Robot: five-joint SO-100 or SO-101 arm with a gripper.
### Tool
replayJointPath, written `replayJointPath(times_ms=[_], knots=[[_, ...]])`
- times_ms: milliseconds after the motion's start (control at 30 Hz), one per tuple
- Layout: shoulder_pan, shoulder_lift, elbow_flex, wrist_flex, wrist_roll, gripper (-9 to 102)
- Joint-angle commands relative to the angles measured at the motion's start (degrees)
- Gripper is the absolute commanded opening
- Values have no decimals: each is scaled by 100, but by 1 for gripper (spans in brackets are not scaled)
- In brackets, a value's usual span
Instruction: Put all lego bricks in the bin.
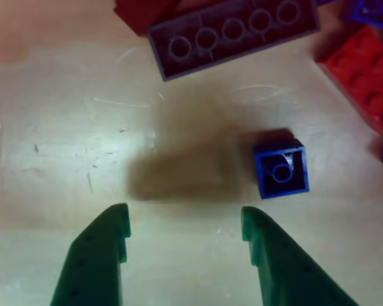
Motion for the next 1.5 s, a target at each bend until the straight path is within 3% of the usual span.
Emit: replayJointPath(times_ms=[0,200,433,700,1000,1233,1300,1400,1467], knots=[[-44,-79,-255,-457,-44,19],[334,-369,-264,-791,-255,19],[782,-369,-229,-624,-404,19],[1187,-9,-536,35,1151,19],[1564,-519,-475,-580,1143,18],[1257,-747,-510,-976,967,18],[1187,-773,-580,-958,923,15],[1151,-694,-510,-984,791,1],[1143,-404,-343,-967,765,0]])
